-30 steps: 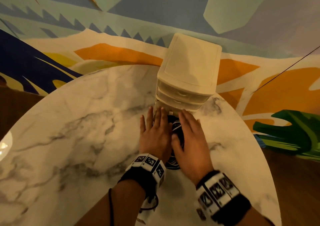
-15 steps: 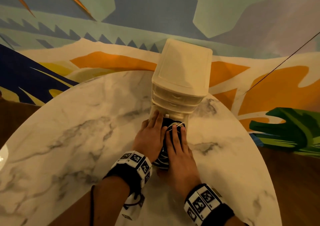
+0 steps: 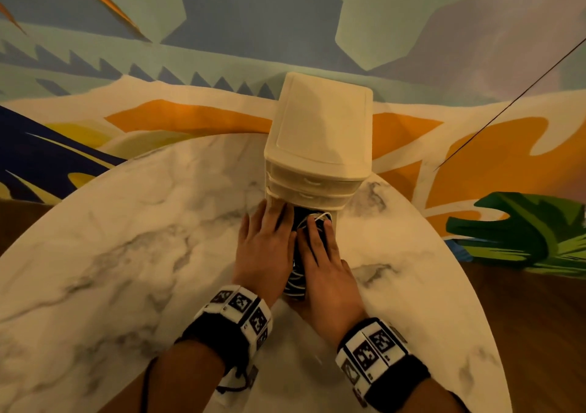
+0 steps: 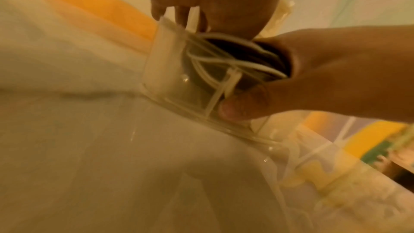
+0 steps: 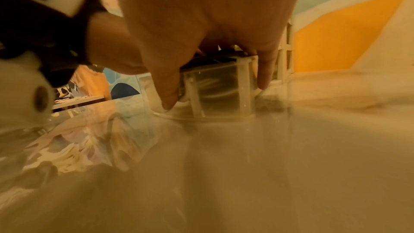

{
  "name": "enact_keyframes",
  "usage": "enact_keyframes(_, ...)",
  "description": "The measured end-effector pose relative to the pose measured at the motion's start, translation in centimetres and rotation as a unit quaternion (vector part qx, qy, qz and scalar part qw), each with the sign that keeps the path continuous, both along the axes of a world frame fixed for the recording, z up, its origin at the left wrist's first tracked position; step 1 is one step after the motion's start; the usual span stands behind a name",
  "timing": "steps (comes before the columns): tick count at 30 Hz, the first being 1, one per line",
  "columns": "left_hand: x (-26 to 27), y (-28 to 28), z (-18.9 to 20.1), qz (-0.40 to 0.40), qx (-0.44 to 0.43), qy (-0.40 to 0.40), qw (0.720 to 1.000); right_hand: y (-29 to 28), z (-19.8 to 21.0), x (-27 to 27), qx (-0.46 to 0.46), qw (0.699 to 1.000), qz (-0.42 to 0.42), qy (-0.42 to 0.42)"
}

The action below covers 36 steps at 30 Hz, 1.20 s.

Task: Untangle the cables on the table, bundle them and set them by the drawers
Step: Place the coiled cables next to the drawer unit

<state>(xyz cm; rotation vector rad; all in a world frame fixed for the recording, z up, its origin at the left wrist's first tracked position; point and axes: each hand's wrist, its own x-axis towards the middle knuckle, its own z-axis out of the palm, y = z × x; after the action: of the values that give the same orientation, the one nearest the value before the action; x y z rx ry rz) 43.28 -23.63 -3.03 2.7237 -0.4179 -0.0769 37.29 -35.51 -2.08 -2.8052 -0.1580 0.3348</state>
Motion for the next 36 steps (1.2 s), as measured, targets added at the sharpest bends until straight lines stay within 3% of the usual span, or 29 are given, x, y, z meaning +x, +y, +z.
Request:
enact_keyframes(2,-1.0,-0.1,0.3,-0.018,0.054,0.008,0.998,-0.3,-0.3,0.1,0.002,1.0,0.002,-0.008)
enact_keyframes(5,-1.0,0.1,0.4,-0.034,0.041,0.039,0.998,-0.5,-0.6,0.5,-0.009,1.0,0.011,-0.014)
enact_keyframes(11,0.5,0.6,1.5,-0.059,0.095,0.013,0.994,-0.6,0.8,1.2,-0.008,1.0,0.026,-0.005)
enact_keyframes(16,0.9,0.6,1.8,-0.078,0.075,0.029,0.994,-0.7,2.4,1.5,-0.003,1.0,0.023,0.018)
enact_keyframes(27,0.5,0.5,1.7,-0.086,0.034,-0.017,0.996,-0.6,0.8,1.4,-0.003,1.0,0.027,-0.008)
enact_keyframes(36,0.3,-0.3,2.2,-0.158,0.076,0.004,0.985,-1.1,0.7,1.3,0.014,1.0,-0.004,0.005)
